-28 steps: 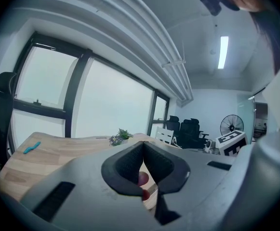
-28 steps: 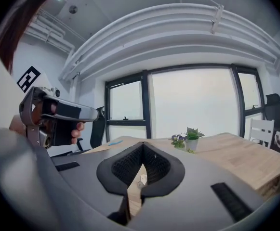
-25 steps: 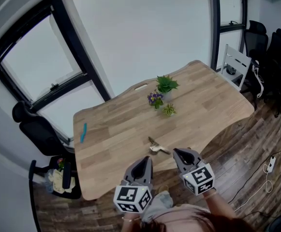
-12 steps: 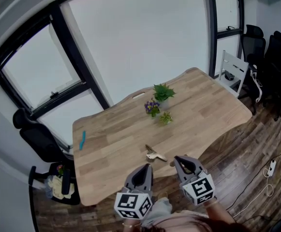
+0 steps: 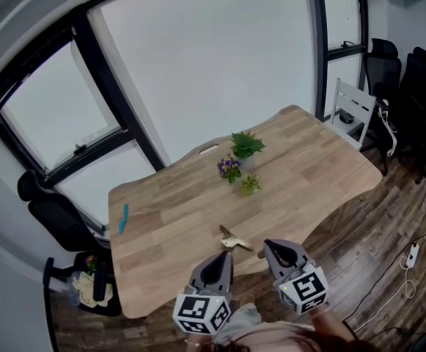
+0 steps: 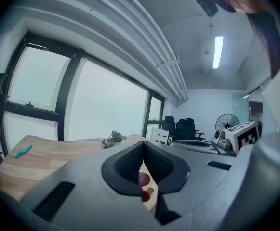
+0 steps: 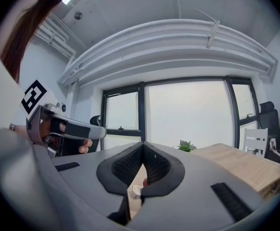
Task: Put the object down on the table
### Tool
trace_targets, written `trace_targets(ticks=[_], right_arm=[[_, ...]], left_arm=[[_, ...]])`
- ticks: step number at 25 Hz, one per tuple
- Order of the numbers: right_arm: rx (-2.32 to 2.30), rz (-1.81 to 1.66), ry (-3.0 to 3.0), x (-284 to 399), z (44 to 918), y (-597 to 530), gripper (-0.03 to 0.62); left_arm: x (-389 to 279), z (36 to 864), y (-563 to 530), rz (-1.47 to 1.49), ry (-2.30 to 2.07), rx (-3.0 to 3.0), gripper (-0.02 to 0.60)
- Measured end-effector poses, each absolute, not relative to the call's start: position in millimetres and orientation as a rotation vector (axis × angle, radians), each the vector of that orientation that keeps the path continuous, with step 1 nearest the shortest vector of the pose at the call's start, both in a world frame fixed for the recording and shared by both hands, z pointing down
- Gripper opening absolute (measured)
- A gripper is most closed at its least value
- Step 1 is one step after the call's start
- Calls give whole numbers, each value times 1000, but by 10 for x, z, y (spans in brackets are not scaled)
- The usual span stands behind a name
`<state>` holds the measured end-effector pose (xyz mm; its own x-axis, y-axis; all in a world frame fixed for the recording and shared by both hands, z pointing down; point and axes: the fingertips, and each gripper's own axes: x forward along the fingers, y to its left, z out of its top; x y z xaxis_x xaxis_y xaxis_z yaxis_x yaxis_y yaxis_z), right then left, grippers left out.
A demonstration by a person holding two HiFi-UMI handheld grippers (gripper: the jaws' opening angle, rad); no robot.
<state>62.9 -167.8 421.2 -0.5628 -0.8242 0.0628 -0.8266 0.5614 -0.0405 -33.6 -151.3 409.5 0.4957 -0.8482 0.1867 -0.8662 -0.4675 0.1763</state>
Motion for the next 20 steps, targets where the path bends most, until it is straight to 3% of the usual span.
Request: trace_targets(ticks=[20], right_arm=[[1538,89,-2708,610,4056,-2045,0]], left_arm=[[-357,4019,-1883,143,-1386,2554,2]])
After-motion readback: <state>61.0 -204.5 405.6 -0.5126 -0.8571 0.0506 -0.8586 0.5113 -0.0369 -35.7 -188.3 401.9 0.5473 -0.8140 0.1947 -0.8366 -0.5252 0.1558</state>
